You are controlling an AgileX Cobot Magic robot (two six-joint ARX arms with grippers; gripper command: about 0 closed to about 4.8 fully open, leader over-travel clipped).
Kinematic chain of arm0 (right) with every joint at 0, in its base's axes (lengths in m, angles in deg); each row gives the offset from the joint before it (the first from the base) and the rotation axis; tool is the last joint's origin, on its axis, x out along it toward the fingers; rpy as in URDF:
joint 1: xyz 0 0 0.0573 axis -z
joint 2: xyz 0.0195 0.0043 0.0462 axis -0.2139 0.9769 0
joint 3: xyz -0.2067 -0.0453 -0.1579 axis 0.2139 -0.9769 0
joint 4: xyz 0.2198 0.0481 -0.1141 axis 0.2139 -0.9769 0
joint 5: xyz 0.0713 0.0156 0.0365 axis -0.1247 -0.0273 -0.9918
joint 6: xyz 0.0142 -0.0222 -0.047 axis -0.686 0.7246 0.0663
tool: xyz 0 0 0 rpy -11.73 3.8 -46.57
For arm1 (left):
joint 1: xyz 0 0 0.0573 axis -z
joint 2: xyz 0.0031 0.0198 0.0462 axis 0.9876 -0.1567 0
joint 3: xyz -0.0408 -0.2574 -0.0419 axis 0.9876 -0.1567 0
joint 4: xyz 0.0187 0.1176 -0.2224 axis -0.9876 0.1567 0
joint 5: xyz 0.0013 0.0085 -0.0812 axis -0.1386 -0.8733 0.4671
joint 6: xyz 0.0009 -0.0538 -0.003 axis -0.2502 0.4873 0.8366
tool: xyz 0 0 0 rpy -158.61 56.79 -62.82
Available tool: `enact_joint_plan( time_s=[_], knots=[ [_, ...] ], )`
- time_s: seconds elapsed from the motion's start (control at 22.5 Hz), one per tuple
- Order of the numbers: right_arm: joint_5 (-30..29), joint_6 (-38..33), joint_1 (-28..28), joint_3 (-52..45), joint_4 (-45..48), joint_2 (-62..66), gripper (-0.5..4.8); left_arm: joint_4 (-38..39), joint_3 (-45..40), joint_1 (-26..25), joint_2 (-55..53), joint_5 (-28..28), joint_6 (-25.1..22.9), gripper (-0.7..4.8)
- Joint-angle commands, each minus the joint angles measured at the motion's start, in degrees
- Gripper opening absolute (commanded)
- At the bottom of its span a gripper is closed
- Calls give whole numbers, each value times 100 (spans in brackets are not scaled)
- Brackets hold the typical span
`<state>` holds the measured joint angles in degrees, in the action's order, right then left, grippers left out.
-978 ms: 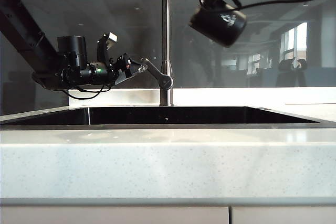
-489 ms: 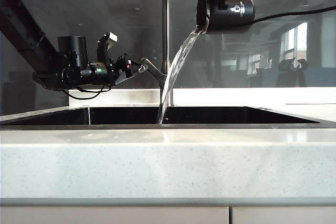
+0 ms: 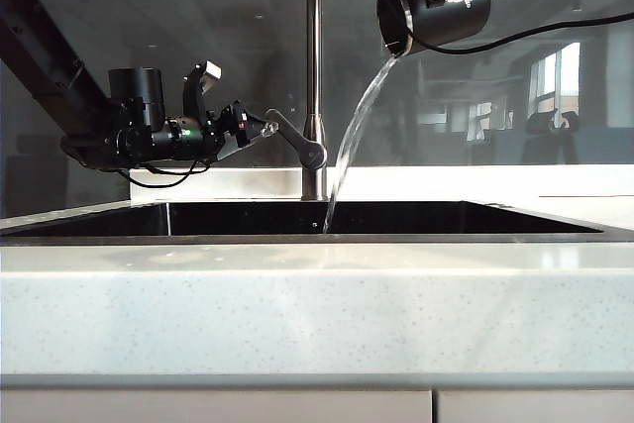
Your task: Pick up the mug next to the sink, go to the faucet to get some water, pour the water into the sink, and finally put the mug back to its place.
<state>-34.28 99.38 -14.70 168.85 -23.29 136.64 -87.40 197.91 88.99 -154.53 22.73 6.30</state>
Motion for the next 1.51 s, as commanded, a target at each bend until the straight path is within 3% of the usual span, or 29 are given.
enact_joint_plan(
  time_s=[0.04,0.58,0.71,0.8,0.89,1.02,1.11,1.25,1.51],
  knots=[
    [-7,348,-11,57,264,-90,-6,-26,20,2,31,-37,11,371],
    [9,354,-164,57,258,-87,-6,57,20,0,31,-44,11,371],
    [11,70,-170,57,232,-87,-6,57,20,-2,31,-44,11,371],
    [87,-920,-168,55,223,-87,-6,57,20,-2,31,-42,11,371],
    [566,-2944,-127,52,212,-87,-6,57,20,-2,31,-42,11,371],
    [905,-5193,-11,50,-205,-96,-6,57,20,-2,31,-44,11,371],
    [544,-6585,111,46,-822,-101,-5,57,20,-2,31,-42,11,371],
    [-697,-8920,538,-175,-1340,-101,-6,57,20,-2,31,-44,11,371],
    [-1860,-10644,1561,-1563,-299,-155,-6,87,20,-2,31,-42,11,371]
  ],
)
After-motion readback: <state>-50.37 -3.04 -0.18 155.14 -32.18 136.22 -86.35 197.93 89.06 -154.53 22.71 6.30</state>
